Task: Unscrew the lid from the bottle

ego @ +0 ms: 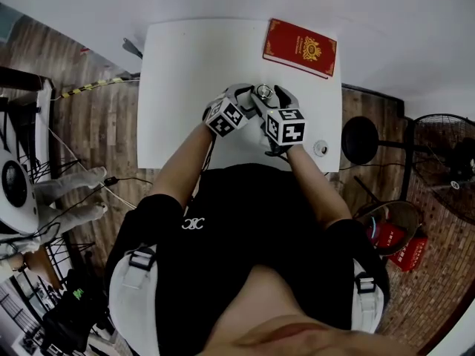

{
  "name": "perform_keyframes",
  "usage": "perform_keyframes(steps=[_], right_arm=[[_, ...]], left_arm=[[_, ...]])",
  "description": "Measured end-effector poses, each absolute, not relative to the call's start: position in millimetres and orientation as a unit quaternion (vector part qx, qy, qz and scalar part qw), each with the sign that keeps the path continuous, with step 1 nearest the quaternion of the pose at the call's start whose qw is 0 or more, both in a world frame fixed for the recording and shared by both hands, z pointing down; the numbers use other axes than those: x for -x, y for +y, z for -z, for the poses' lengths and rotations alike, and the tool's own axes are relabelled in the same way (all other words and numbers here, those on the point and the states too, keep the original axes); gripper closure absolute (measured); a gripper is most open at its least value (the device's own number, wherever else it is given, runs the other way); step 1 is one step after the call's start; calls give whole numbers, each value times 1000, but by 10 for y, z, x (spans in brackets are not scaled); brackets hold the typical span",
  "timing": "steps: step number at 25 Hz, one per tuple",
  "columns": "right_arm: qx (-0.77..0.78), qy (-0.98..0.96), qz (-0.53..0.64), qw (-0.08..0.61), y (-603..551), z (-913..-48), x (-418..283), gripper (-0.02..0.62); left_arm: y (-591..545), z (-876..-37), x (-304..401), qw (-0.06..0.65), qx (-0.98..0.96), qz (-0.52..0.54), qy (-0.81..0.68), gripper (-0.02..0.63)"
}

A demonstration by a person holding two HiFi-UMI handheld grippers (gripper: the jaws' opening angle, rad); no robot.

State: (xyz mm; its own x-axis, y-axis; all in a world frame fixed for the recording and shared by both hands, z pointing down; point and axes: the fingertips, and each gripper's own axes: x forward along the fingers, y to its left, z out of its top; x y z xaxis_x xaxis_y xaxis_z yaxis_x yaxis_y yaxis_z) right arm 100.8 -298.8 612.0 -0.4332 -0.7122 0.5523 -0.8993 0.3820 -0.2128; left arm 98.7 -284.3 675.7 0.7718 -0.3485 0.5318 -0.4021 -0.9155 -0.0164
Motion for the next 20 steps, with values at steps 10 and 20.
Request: perform_keyframes(steps=[10,20], right_arm=[[-313,-869,-132,360,-2981,-6241,-880,359],[148,-675,255,676,-2778,-6476,-975,360]], left_arm=[[-2851,-6738,-987,48,-942,-269,-194,279],[-2856,-6748,-999,46,-941,-274,-192,279]])
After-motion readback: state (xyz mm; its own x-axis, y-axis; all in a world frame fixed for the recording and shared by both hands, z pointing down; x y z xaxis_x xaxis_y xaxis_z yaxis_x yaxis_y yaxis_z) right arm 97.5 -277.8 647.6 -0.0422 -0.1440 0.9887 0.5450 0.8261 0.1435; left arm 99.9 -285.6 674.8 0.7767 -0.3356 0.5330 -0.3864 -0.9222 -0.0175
